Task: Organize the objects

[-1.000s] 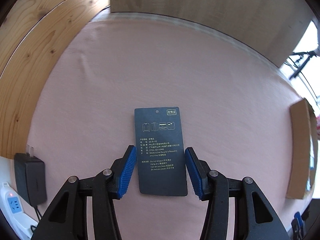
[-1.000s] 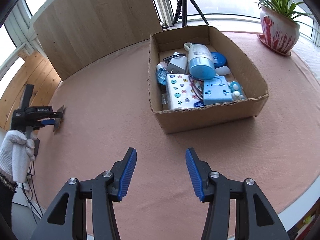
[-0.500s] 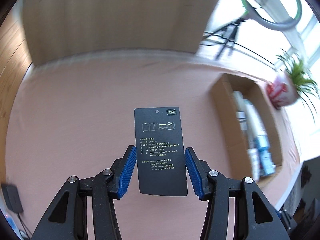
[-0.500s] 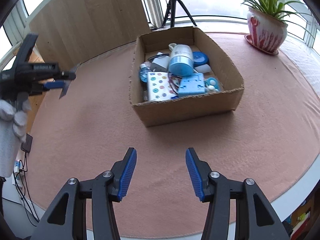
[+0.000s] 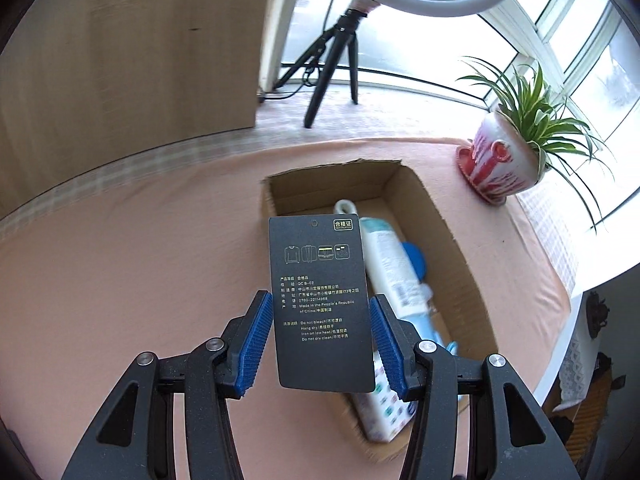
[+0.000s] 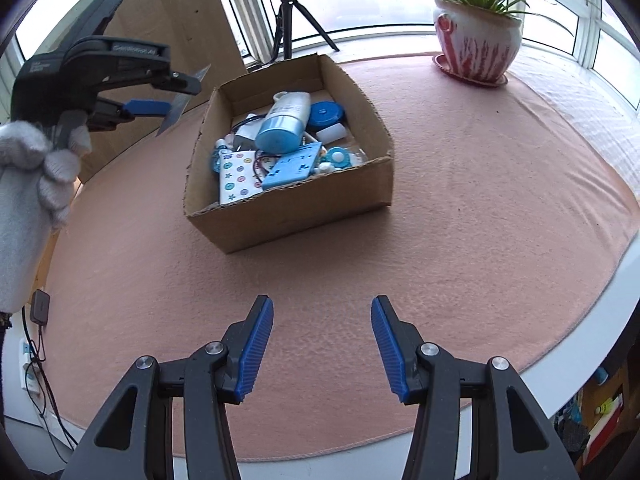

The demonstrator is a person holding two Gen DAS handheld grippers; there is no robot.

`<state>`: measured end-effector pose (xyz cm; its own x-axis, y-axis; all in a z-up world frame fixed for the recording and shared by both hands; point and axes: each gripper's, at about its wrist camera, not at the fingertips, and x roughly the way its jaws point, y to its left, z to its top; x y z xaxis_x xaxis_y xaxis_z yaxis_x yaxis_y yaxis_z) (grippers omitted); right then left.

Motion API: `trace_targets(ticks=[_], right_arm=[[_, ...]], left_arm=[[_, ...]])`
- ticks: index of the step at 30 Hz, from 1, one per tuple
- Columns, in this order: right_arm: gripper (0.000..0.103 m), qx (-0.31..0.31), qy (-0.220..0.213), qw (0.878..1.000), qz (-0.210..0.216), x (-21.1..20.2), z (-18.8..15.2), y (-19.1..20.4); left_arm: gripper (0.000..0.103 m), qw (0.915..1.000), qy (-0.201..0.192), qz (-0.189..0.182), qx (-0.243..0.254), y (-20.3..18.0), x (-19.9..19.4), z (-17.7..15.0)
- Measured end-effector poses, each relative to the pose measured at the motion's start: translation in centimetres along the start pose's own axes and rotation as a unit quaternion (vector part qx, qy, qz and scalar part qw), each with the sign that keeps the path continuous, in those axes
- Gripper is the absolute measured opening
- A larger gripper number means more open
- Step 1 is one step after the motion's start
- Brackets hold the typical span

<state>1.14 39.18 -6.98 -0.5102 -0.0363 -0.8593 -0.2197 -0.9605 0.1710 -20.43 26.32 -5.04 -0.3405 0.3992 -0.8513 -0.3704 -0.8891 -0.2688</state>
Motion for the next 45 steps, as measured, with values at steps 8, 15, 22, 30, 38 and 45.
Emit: trace_targets(ticks=[8, 15, 22, 30, 38, 45], right_arm=[[0.047, 0.012, 0.001, 1.0, -0.004, 0.1, 0.1, -1.3], [0.047, 0.012, 0.002, 1.0, -0.005, 0.2, 0.3, -1.8], [0.047, 0.004, 0.004, 1.0, -0.004, 0.4, 0.6, -1.8], [0.047, -0.001, 0.009, 1.0, -0.002, 0.7, 0.6, -1.0], [0.047, -0.027, 0.012, 1.0, 0.007, 0.8, 0.6, 1.5], [0.047, -0.07, 0.012, 0.997, 0.026, 0.7, 1.0, 5.5]], left_arm=[[0.054, 0.9999, 0.01, 0.006, 0.006, -1.8, 2.5, 1.0], [0.054, 0.9997, 0.008, 0.02, 0.008, -2.2, 3.3, 1.4], [0.068, 0.9998, 0.014, 0.016, 0.001, -2.0, 3.9, 1.6], [0.068, 0.9996, 0.006, 0.025, 0.008, -1.5, 2.6, 1.3], [0.068, 0.9993, -0.004, 0.037, -0.004, 1.5, 0.0, -0.6], [0.068, 0.9972, -0.021, 0.061, -0.039, 6.9, -4.3, -3.9]])
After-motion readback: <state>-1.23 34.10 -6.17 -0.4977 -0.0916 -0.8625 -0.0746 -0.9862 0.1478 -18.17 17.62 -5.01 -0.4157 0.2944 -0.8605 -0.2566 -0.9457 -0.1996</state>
